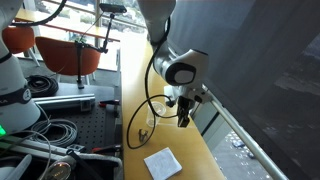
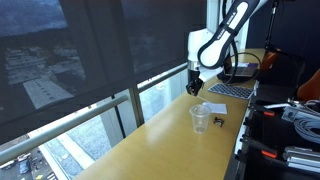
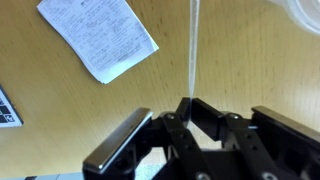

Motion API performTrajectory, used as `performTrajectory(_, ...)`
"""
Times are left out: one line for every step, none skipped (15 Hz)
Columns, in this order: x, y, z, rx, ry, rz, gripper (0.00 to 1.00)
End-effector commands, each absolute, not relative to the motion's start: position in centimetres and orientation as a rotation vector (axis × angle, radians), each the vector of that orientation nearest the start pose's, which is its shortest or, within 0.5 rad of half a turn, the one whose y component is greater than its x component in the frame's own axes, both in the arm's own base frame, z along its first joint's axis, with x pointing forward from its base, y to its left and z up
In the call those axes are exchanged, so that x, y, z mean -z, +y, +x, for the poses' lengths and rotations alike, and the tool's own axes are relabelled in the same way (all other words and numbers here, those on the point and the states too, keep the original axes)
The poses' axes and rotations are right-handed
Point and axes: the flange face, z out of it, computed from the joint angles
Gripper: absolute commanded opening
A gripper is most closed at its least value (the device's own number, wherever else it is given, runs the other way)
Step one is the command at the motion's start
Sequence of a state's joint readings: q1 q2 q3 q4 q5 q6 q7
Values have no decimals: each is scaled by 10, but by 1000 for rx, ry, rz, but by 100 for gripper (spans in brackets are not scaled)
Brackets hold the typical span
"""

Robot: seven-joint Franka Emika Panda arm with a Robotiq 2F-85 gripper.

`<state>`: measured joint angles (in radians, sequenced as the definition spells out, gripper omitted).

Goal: Lift the straw from the table and put it in the cup

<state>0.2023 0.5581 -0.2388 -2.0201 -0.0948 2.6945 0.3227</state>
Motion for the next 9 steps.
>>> performTrajectory(-219, -4, 609, 131, 365, -3260, 3)
performTrajectory(-224, 0, 606, 57, 366, -3258, 3)
performTrajectory(-229, 6, 602, -33, 368, -3258, 3)
performTrajectory(-233, 11, 598, -108, 356, -3253, 3)
performTrajectory(-239, 18, 594, -187, 331, -3244, 3)
performTrajectory(-246, 25, 588, -275, 296, -3225, 3)
performTrajectory(-251, 30, 585, -347, 268, -3207, 3)
performTrajectory(-257, 38, 580, -440, 230, -3169, 3)
performTrajectory(-261, 42, 577, -504, 209, -3142, 3)
